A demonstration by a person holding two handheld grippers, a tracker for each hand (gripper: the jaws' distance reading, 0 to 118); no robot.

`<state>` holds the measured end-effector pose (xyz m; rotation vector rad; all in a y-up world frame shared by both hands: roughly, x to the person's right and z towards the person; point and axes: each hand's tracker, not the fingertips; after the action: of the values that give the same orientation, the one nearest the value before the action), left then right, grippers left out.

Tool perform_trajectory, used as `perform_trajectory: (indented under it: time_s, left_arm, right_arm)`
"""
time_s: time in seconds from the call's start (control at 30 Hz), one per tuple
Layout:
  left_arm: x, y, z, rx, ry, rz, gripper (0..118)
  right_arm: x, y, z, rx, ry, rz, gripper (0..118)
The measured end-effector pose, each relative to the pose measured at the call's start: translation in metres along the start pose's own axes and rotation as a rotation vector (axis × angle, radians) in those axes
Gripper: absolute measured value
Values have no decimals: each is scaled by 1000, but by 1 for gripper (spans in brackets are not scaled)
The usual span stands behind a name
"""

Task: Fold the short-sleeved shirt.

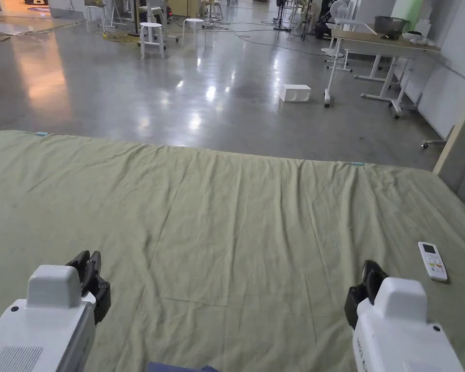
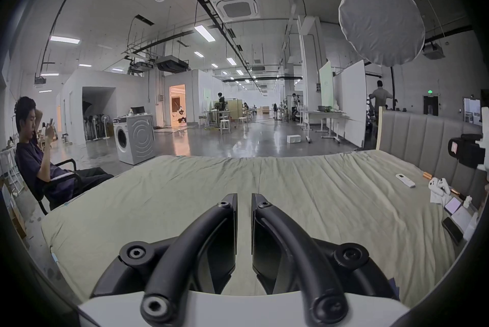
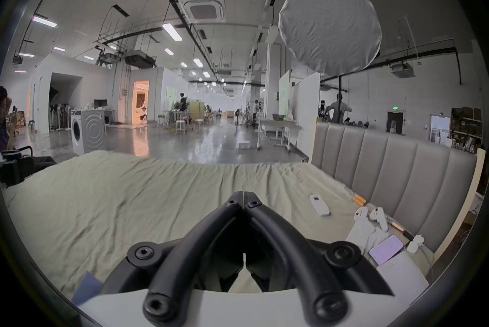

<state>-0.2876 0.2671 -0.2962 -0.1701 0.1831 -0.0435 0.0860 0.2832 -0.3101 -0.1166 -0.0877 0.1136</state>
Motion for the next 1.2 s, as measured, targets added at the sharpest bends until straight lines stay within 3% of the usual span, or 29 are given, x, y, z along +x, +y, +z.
perform_trajectory:
  time_s: [0.1, 0.3, 0.37, 0.5, 0.63, 0.73, 0.8, 0.87, 0.9, 1.0, 1.2]
  left_arm:
    - [-6, -11, 1, -33, -3, 3, 11]
    - [-12, -42, 11, -140, -21, 24, 11]
    - [-13, -54, 13, -195, -36, 28, 11]
    - [-15, -77, 17, -297, -69, 66, 11]
    - [-16, -97, 8, -468, -134, 104, 13]
    - [-19, -111, -3, -585, -216, 182, 38]
    - [-24, -119, -12, -650, -296, 286, 43]
    - [-27, -127, -22, -710, -397, 359, 72]
    - [-29, -131, -27, -726, -446, 385, 79]
    - [-30, -140, -44, -788, -534, 481, 83]
    - [-25, -167, -82, -928, -711, 602, 84]
  right_arm:
    - [-24, -30, 15, -135, 68, -6, 0]
    - [-95, -103, 40, -330, 267, 65, 0]
    - [-114, -120, 41, -362, 314, 121, 0]
    - [-138, -149, 39, -399, 321, 169, 0]
    - [-137, -171, 36, -443, 290, 182, 0]
    - [-130, -178, 36, -443, 261, 175, 0]
    - [-129, -179, 35, -438, 229, 188, 0]
    - [-124, -181, 35, -455, 210, 153, 0]
    - [-124, -182, 35, -458, 209, 153, 0]
    - [-125, -185, 37, -440, 220, 187, 0]
    - [-123, -187, 37, -440, 224, 182, 0]
